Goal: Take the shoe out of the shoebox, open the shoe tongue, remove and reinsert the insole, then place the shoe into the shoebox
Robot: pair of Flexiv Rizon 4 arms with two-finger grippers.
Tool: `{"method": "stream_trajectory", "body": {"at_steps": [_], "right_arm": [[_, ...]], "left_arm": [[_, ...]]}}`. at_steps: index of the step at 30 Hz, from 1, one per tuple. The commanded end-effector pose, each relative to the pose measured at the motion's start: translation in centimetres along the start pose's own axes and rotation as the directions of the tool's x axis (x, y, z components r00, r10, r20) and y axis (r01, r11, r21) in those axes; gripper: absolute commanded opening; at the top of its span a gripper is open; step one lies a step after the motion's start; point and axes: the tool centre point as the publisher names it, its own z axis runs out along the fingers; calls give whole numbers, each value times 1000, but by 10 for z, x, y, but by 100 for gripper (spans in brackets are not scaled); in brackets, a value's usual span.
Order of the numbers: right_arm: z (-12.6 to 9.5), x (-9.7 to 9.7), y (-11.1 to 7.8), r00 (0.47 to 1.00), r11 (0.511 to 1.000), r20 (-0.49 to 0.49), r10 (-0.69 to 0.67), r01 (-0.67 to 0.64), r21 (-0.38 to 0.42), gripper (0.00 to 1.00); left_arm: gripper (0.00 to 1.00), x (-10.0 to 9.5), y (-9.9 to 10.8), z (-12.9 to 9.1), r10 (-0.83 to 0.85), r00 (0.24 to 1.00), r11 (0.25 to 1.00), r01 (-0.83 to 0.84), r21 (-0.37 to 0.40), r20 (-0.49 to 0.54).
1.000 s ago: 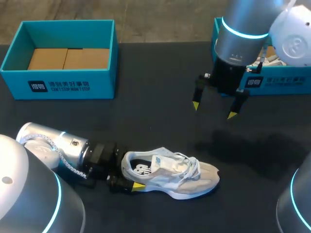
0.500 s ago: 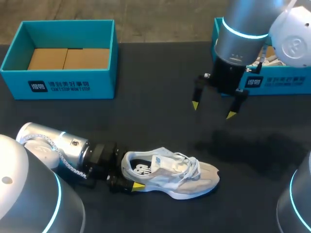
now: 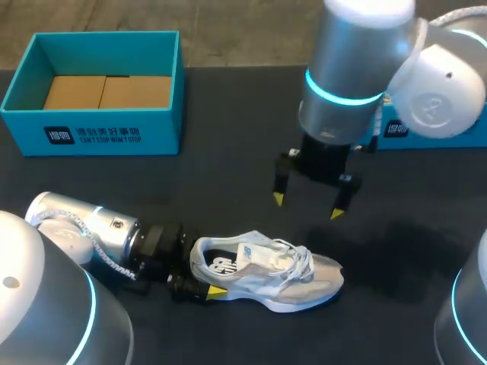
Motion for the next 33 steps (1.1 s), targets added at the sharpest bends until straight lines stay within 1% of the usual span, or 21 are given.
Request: {"method": "stream_trajectory", "body": {"at_steps": [1,3,6,17,19,22,23,28,30,33], "right_arm": [[11,17,-14,1000,1000,21,-14,14,0,100],[14,24,-21,999,1000,31,-18,18,3,100],[15,31,-27,999,999,33,-23,22,32,100],[15,31,-27,999,999,33,-23,22,32,100],[21,43,-33,996,999,86,10,-13,30,100],[26,57,-46,993,1000,115,3,-4,3,100],[26,61,-50,994,1000,112,-7,7,-5,100],[31,76,-69,987,999,160,-5,11,-37,100],[34,82,-75,986,999,166,-23,29,-37,100],[38,90,-81,977,998,214,-5,18,-59,100]], "left_arm": [[0,1,3,-1,-1,1000,1000,1,-2,2],[0,1,3,-1,-1,1000,1000,1,-2,2],[0,1,3,-1,-1,1000,1000,1,-2,2],[0,1,3,-1,-1,1000,1000,1,-2,2],[0,1,3,-1,-1,1000,1000,1,-2,2],[0,1,3,-1,-1,1000,1000,1,-2,2],[0,1,3,-1,-1,1000,1000,1,-2,2],[0,1,3,-1,-1,1000,1000,1,-2,2],[0,1,3,-1,-1,1000,1000,1,-2,2],[0,1,3,-1,-1,1000,1000,1,-2,2]]}}
